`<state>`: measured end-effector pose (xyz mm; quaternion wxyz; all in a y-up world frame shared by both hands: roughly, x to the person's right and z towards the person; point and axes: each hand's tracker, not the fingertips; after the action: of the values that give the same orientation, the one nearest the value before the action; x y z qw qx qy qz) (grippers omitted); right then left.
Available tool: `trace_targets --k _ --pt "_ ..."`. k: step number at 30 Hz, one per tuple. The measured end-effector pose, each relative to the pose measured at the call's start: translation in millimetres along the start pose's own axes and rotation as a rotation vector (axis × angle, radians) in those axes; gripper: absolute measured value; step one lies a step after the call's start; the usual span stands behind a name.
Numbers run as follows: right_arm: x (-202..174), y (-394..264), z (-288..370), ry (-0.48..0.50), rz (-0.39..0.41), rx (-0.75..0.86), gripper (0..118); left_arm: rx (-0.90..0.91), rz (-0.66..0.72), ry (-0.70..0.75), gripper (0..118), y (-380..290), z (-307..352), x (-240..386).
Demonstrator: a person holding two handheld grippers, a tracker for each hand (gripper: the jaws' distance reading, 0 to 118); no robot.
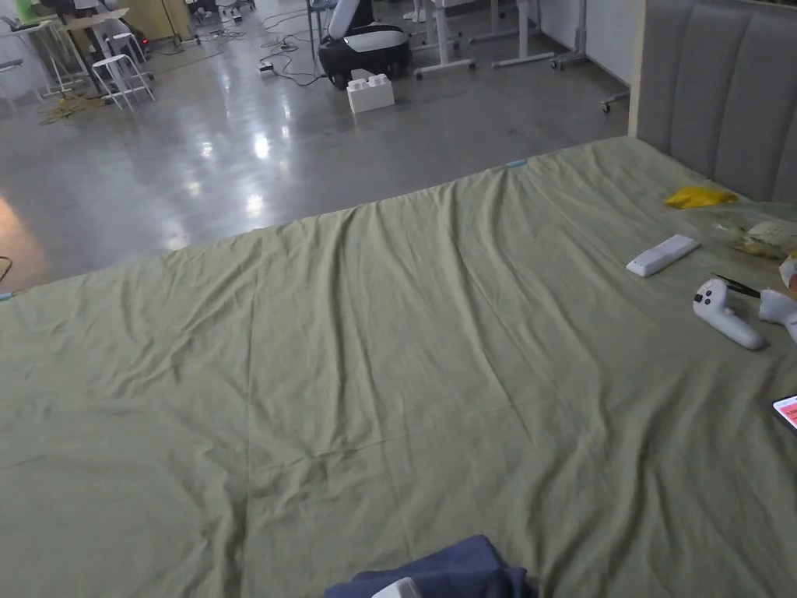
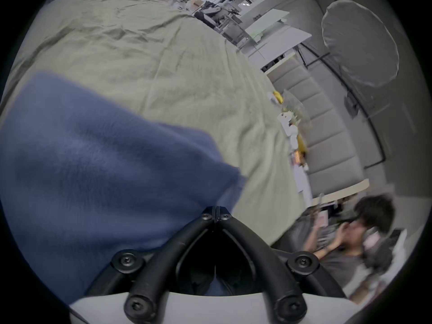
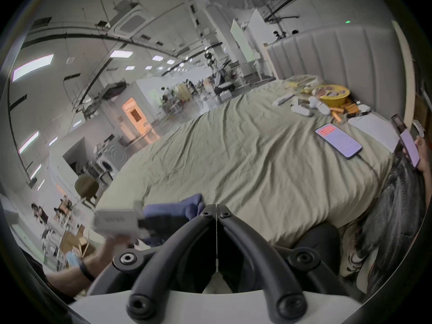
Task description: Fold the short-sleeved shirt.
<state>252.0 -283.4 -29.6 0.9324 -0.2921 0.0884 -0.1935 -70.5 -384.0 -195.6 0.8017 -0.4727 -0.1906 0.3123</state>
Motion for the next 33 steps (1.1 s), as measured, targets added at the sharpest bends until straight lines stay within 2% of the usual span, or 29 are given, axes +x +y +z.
trace_targets --k 1,2,3,4,5,8,9,10,11,13,14,15,16,17,18,19,22,26,28,29,30,31,33 --pt "-9.1 -2.1 -8.4 0.000 0.055 -0.027 0 0.025 0.042 -0.068 0 4.4 20.4 -1.6" --pt "-21.0 -4.1 -17.2 -0.006 0.136 -0.050 0 0.099 0.028 -0.257 0 10.8 42.7 2.2" --pt "-32.8 -6.3 -29.4 0.001 0.219 -0.083 0 0.138 -0.013 -0.291 0 16.0 67.8 7.3" --pt "-47.0 -7.7 -45.4 0.034 0.281 -0.118 0 0.186 -0.065 -0.252 0 18.6 89.9 10.9" --pt "-58.3 -8.4 -60.7 0.079 0.310 -0.143 0 0.235 -0.124 -0.177 0 19.0 105.8 10.0" --pt "-88.0 -9.0 -121.7 0.258 0.291 -0.227 0 0.288 -0.141 -0.064 0 21.8 142.4 -9.6" --pt "-97.6 -8.6 -143.7 0.289 0.299 -0.264 0 0.295 -0.088 -0.048 0 19.7 152.4 -21.4" --pt "-102.6 -9.8 -164.1 0.279 0.333 -0.281 0 0.311 -0.057 -0.028 1 16.8 161.0 -32.7" --pt "-105.3 -11.8 -182.6 0.245 0.383 -0.316 0 0.312 -0.041 -0.025 9 13.0 166.8 -42.1" --pt "-108.9 -22.4 -215.4 0.035 0.556 -0.455 0 0.318 -0.006 -0.021 52 6.5 179.2 -59.4" --pt "-105.1 -28.4 -224.5 -0.030 0.608 -0.518 0 0.324 0.008 -0.016 52 3.2 184.0 -64.7" --pt "-94.2 -35.1 -228.5 -0.001 0.594 -0.583 0 0.326 0.019 -0.015 61 0.6 188.0 -70.4" --pt "-84.3 -36.6 -229.0 0.031 0.521 -0.591 0 0.314 0.009 -0.019 74 1.6 187.7 -76.3" --pt "-79.9 -33.1 -225.5 0.054 0.439 -0.521 0 0.306 0.009 -0.019 90 2.6 185.6 -79.7" --pt "-77.7 -31.0 -226.0 0.047 0.372 -0.531 0 0.292 0.006 -0.020 98 6.3 180.2 -83.6" --pt "-73.6 -32.1 -224.7 0.049 0.357 -0.537 0 0.264 0.011 -0.026 98 11.1 173.3 -87.4" --pt "-70.6 -33.4 -230.5 0.060 0.384 -0.542 0 0.166 0.069 -0.061 98 34.6 132.2 -101.5" --pt "-66.6 -33.3 -229.2 0.072 0.343 -0.537 0 0.037 0.087 -0.077 98 52.9 75.2 -112.9" --pt "-63.1 -33.2 -230.0 0.074 0.282 -0.544 0 -0.068 0.086 -0.052 89 50.1 52.2 -113.7" --pt "-61.1 -32.9 -230.5 0.076 0.255 -0.547 0 -0.010 0.047 -0.032 80 51.1 47.3 -112.9" --pt "-58.9 -32.6 -230.7 0.081 0.244 -0.546 0 0.003 0.052 -0.046 58 51.5 46.8 -112.5" --pt "-56.8 -32.2 -230.5 0.086 0.235 -0.547 0 0.010 0.101 -0.104 49 51.3 48.0 -113.0" --pt "-54.4 -31.4 -228.7 0.095 0.215 -0.544 0 0.007 0.162 -0.042 44 51.4 46.0 -112.6"
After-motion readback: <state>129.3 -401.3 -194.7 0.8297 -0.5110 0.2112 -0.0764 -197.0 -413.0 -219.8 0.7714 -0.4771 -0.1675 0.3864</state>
